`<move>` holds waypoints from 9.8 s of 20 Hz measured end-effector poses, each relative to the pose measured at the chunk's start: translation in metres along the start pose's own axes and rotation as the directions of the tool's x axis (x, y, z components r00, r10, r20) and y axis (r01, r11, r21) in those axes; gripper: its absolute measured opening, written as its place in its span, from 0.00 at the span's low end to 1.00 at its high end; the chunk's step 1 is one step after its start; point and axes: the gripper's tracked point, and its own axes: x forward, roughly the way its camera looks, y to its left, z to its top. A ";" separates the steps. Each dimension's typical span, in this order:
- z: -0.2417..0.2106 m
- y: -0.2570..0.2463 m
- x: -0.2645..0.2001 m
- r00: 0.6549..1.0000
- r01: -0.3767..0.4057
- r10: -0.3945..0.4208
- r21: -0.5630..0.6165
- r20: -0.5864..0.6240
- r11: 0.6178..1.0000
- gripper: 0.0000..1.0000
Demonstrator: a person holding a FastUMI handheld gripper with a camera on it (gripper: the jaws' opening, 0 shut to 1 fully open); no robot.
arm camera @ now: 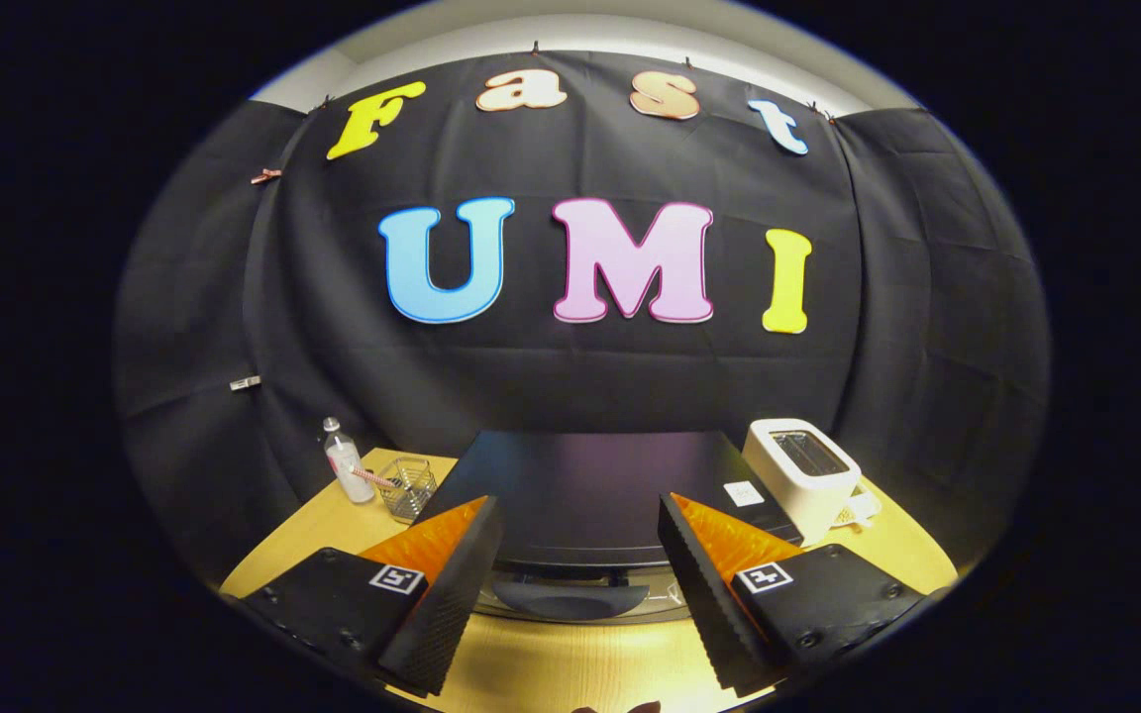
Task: Open the toaster oven, put the food inside, and close the toaster oven door.
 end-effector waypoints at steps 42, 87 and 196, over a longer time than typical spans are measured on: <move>-0.186 0.010 -0.072 0.913 0.016 -0.024 -0.024 -0.406 1.000 0.97; -0.067 -0.309 -0.108 0.887 -0.173 0.262 0.252 -0.381 0.952 0.97; -0.266 0.007 -0.090 0.737 -0.038 0.096 0.101 -0.669 0.994 0.99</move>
